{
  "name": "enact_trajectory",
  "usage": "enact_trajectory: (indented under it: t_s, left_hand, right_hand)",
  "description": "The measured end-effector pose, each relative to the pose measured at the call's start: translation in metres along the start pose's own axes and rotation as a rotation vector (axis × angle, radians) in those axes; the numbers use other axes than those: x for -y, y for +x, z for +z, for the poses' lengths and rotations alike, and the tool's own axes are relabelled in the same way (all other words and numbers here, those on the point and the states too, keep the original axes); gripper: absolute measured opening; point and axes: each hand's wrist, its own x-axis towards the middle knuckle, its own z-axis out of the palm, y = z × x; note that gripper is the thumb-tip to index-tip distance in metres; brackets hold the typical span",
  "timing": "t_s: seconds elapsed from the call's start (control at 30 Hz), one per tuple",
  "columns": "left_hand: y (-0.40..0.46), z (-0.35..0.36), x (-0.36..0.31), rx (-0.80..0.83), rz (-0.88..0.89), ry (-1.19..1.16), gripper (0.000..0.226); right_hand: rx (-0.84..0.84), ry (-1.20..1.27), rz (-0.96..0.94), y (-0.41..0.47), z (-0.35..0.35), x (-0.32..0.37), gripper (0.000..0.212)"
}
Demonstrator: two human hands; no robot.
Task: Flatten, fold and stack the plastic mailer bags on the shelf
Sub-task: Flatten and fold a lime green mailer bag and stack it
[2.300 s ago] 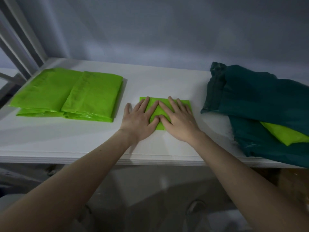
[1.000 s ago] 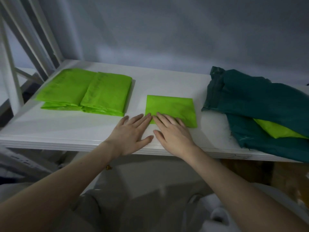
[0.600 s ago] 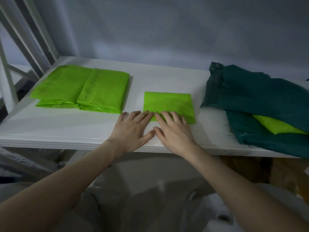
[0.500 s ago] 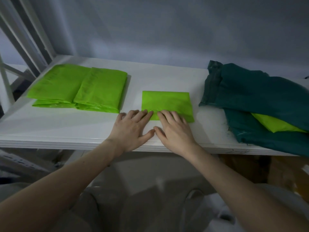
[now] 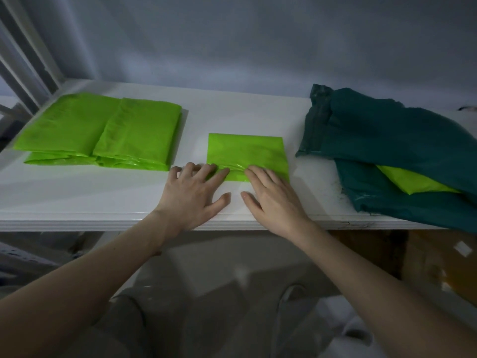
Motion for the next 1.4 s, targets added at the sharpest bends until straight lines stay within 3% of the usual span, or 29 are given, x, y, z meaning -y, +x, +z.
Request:
enact_trajectory:
  t_s: [0.3, 0.6, 0.7, 0.8, 0.93, 1.07, 1.23, 1.4]
  left_hand:
    - [0.0, 0.001, 0.0, 0.019, -0.002, 0.004, 0.06]
    - [0.0, 0.0, -0.004, 0.023, -0.018, -0.044, 0.062]
    - [0.0, -0.002, -0.006, 0.061, -0.051, -0.08, 0.066]
    - [0.002, -0.001, -0.008, 0.101, -0.085, -0.118, 0.076]
    - [0.013, -0.001, -0.008, 0.098, -0.102, -0.133, 0.085]
    - [0.025, 0.003, -0.008, 0.128, -0.124, -0.153, 0.093]
    - [0.035, 0.008, -0.004, 0.209, -0.157, -0.166, 0.065]
    - [0.042, 0.0, -0.006, 0.047, -0.271, -0.243, 0.052]
  right_hand:
    - [0.007, -0.048, 0.078, -0.016, -0.005, -0.024, 0.061]
    - [0.028, -0.055, 0.184, -0.024, -0.011, -0.044, 0.072]
    - [-0.014, -0.014, 0.214, -0.022, -0.011, -0.041, 0.064]
    - [-0.048, 0.04, 0.272, -0.014, -0.014, -0.044, 0.043]
    - [-0.17, 0.163, 0.294, 0.003, -0.022, -0.041, 0.049]
    - [-0.042, 0.195, 0.335, 0.017, -0.024, -0.036, 0.052]
    - [0.036, 0.276, 0.397, 0.03, -0.02, -0.027, 0.055]
    - [-0.072, 0.515, 0.44, 0.038, -0.021, -0.022, 0.046]
